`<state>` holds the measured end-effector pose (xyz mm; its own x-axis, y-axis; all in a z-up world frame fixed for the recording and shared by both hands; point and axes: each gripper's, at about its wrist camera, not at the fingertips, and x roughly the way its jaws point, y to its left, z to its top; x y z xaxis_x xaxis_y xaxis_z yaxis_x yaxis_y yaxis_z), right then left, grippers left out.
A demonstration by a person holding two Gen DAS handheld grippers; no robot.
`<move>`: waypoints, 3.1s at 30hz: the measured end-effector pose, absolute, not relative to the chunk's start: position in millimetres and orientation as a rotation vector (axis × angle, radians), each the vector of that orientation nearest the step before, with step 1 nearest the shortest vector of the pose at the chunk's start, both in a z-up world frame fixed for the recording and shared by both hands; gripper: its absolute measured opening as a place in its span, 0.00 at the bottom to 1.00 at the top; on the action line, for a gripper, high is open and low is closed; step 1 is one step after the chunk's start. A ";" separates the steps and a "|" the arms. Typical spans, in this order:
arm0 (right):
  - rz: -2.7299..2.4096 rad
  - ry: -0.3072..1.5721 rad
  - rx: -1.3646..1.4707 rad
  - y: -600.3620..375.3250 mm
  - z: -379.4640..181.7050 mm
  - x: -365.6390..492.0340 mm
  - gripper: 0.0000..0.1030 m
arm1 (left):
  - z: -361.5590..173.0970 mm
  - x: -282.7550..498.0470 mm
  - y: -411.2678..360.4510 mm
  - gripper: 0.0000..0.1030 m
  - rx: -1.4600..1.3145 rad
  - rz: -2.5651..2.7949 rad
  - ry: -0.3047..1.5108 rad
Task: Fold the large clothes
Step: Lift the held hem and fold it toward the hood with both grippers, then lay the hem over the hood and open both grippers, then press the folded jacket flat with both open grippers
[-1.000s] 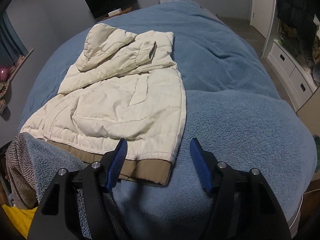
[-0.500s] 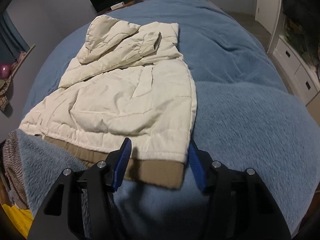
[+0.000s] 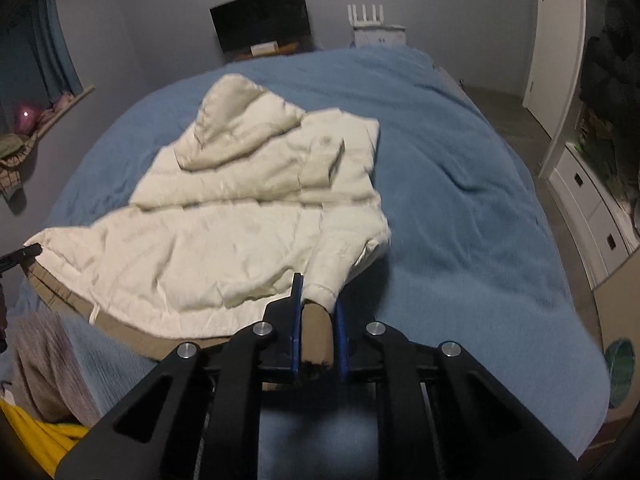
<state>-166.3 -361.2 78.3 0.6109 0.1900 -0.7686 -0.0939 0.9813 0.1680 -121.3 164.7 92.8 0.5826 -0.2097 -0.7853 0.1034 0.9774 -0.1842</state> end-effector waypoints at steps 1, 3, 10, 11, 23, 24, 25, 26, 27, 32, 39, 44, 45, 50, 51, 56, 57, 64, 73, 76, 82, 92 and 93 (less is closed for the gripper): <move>0.166 0.886 0.110 -360.6 83.1 -160.1 0.11 | 98.1 -116.8 166.3 0.13 -0.129 -0.188 0.918; 0.165 0.852 0.093 -357.8 92.6 -147.4 0.11 | 106.7 -106.5 166.2 0.13 -0.129 -0.187 0.890; 0.138 0.743 0.099 -357.3 119.8 -93.5 0.10 | 130.7 -51.0 169.8 0.13 -0.139 -0.168 0.813; 0.133 0.737 0.103 -356.9 121.9 -86.4 0.10 | 133.8 -40.2 169.2 0.13 -0.141 -0.165 0.806; 0.037 0.695 0.132 -360.9 131.0 33.9 0.10 | 152.3 93.6 165.1 0.13 -0.159 -0.116 0.776; 0.023 0.702 0.140 -361.5 126.7 49.5 0.10 | 149.4 109.6 163.5 0.13 -0.154 -0.105 0.784; 0.013 0.709 0.148 -361.4 123.1 60.6 0.10 | 147.4 119.3 162.8 0.13 -0.153 -0.098 0.790; 0.006 0.717 0.155 -362.4 119.0 71.8 0.10 | 144.2 131.2 161.5 0.13 -0.150 -0.089 0.796; -0.002 0.727 0.164 -362.7 114.4 85.0 0.10 | 140.8 142.5 160.4 0.13 -0.146 -0.082 0.803; -0.040 0.798 0.215 -363.3 80.7 152.2 0.11 | 105.4 207.5 163.3 0.14 -0.146 -0.037 0.875; -0.096 0.911 0.226 -354.6 21.2 225.2 0.11 | 45.0 272.4 165.4 0.15 -0.132 0.029 0.994; -0.122 0.974 0.249 -354.1 -18.1 252.9 0.11 | 10.3 297.7 167.9 0.17 -0.129 0.047 1.049; -0.123 0.983 0.249 -353.7 -23.0 256.0 0.11 | 3.5 301.2 168.6 0.17 -0.127 0.046 1.062; -0.129 1.015 0.256 -349.9 -40.0 263.4 0.11 | -5.6 304.0 166.2 0.18 -0.122 0.042 1.064; -0.130 1.017 0.262 -350.1 -40.4 261.9 0.11 | -4.7 302.6 165.9 0.19 -0.123 0.037 1.059; -0.098 1.011 0.309 -357.1 -29.3 252.2 0.31 | 20.2 274.3 165.3 0.90 -0.098 0.051 0.899; -0.093 1.001 0.322 -360.7 -25.4 248.6 0.47 | 29.5 265.9 166.3 0.94 -0.101 0.032 0.845; -0.035 0.924 0.313 -361.4 12.7 181.4 0.70 | 56.6 208.4 144.1 0.94 -0.013 -0.030 0.790; 0.131 0.975 0.119 -292.1 -5.6 73.1 0.76 | 7.2 110.5 79.5 0.94 0.054 -0.179 0.911; 0.190 0.971 0.034 -263.5 -16.4 54.5 0.76 | -17.3 105.6 60.4 0.94 0.145 -0.198 0.994; 0.185 0.936 -0.030 -231.2 -36.9 69.5 0.81 | -30.1 129.8 40.9 0.95 0.195 -0.202 0.993; 0.127 0.909 0.042 -221.4 -35.6 161.0 0.83 | -38.6 217.4 23.8 0.95 0.188 -0.203 0.961; 0.124 0.909 0.037 -219.5 -34.9 170.8 0.83 | -36.9 224.6 23.1 0.95 0.190 -0.196 0.957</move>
<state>170.8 -219.5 -34.9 0.6082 0.1227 -0.7842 -0.0911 0.9922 0.0846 224.6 23.1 -36.9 0.5607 -0.0818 -0.8240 0.2494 0.9656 0.0739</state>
